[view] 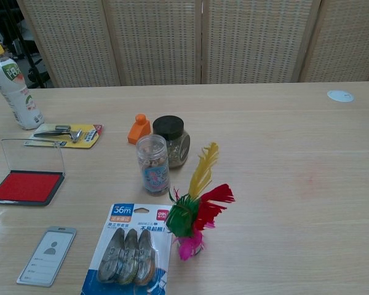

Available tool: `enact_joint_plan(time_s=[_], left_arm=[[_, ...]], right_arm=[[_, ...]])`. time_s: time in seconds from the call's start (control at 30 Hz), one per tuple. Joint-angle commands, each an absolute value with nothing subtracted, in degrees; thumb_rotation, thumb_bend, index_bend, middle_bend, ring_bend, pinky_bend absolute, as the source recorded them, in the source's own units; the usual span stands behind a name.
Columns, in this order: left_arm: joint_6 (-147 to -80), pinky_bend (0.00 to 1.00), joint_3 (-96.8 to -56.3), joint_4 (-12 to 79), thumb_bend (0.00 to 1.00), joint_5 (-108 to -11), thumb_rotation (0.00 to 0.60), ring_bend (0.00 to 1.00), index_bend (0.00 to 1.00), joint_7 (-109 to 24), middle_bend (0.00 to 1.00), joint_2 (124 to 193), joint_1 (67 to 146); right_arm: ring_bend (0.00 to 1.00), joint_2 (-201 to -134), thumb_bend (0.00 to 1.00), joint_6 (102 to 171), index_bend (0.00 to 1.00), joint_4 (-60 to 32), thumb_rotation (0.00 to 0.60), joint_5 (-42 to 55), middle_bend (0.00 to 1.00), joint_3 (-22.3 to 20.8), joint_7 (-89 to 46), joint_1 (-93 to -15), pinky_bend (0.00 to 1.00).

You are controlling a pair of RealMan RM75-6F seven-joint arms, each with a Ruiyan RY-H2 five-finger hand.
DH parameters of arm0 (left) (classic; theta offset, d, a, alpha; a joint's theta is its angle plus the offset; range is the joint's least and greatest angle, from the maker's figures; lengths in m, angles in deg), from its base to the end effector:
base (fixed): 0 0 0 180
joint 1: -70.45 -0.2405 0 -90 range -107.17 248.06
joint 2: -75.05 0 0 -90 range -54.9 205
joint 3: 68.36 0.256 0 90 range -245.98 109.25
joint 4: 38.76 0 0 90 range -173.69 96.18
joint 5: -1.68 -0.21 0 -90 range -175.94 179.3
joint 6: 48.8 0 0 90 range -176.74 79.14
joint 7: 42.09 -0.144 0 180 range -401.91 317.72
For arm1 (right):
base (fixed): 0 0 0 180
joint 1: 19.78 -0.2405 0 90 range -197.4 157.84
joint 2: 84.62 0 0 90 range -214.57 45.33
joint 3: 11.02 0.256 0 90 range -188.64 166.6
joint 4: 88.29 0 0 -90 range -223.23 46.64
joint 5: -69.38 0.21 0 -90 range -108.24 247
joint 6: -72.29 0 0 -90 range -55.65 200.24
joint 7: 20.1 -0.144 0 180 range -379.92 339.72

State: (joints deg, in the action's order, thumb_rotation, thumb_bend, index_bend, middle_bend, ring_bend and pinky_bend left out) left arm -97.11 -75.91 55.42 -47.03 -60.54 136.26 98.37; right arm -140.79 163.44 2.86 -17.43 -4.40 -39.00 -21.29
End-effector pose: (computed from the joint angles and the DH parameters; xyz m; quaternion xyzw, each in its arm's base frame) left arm -0.3055 0.2987 0.1270 -0.6437 -0.5004 -0.1897 0.5470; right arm -0.3167 -0.1751 0.2279 0.5260 -0.3901 0.4827 0.5815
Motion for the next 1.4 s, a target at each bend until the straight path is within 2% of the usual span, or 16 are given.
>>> enact_joint_plan(time_s=[0.03,0.6,0.77,1.4], left_arm=[[-95.3,0.9,-76.1,56.0,0.33,-39.7,0.6,0.94,0.6,-65.6,1.0,138.0,103.2],[-100.7,0.9,-71.9,58.6,0.34,-24.2,0.6,0.94,0.6,-78.5,1.0,142.8,112.6],[-102.9,0.9,-71.0,58.3,0.34,-22.1,0.6,0.94,0.6,-80.7,1.0,144.7,113.9],[-103.2,0.9,-69.6,53.0,0.34,-18.0,0.6,0.94,0.6,-82.5,1.0,150.2,116.7]], right_arm=[[0.0,-140.7,0.0,163.2,0.0,2.8,0.6,-17.2,0.0,-4.3,-39.3,-21.3,0.0],[0.0,-140.4,0.0,162.6,0.0,2.1,0.6,-16.3,0.0,-3.9,-41.3,-21.4,0.0],[0.0,-140.3,0.0,162.6,0.0,2.0,0.6,-16.1,0.0,-3.8,-41.8,-21.4,0.0],[0.0,-140.0,0.0,162.2,0.0,1.5,0.6,-15.7,0.0,-3.6,-43.6,-21.4,0.0]])
